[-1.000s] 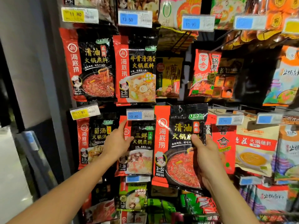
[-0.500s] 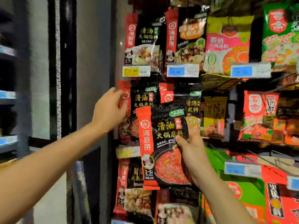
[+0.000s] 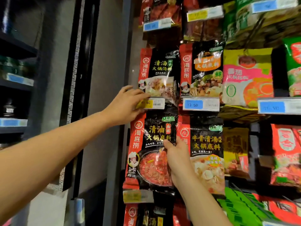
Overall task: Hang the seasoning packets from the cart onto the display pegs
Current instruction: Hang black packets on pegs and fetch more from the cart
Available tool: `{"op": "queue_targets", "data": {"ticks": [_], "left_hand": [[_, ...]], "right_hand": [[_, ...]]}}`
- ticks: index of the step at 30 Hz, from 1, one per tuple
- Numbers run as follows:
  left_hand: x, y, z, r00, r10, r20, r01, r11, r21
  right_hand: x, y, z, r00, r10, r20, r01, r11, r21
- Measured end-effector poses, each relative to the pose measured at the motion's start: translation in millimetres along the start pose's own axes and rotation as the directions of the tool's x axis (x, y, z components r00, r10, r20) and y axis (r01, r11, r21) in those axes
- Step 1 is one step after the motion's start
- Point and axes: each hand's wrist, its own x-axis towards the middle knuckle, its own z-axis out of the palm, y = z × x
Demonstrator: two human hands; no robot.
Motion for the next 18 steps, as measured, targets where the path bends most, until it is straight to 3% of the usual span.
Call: {"op": "queue_targets", "data": {"ticks": [5, 18], "left_hand": [[-0.5, -4.1, -0.4, 1.000, 0.013, -0.014, -0.014, 0.997, -0.076], [0.4, -2.2, -4.6, 0.999, -0.041, -0.009, 0.039, 0.985, -0.169]], "right_hand": [[6.1, -8.7, 9.3, 0.999, 0.036, 0.006, -0.036, 0.998, 0.055], [2.2, -17.9, 20.0, 0.984, 0.173, 0.031, -0.173, 0.985, -0.007]]}}
